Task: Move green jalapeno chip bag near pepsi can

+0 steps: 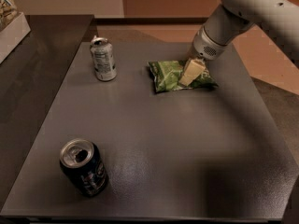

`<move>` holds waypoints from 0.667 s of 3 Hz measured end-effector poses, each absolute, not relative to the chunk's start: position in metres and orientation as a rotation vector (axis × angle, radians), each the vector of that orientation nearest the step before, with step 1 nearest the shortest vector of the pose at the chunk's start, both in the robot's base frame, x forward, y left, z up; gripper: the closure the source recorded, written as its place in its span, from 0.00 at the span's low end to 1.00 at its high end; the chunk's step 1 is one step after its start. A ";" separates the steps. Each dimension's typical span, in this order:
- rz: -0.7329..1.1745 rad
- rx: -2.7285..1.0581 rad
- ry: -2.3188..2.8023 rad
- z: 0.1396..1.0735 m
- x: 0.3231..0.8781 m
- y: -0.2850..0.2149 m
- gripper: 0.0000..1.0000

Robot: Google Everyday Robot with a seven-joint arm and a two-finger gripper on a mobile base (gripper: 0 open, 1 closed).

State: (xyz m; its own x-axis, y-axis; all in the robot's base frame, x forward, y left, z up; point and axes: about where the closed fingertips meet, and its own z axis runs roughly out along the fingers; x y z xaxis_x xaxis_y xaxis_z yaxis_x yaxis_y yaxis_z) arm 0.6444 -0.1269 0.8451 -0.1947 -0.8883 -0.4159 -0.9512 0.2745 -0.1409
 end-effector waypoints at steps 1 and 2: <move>0.217 -1.681 2.107 0.855 0.641 -0.127 0.64; 0.250 -1.706 2.068 0.872 0.628 -0.124 0.88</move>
Offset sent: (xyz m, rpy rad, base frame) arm -0.0353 0.0048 0.0543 0.0635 -0.0131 0.1026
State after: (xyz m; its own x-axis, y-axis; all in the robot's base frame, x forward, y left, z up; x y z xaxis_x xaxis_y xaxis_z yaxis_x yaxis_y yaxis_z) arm 0.6281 -0.1239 0.8723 -0.1374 -0.8847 -0.4454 -0.9653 0.2204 -0.1399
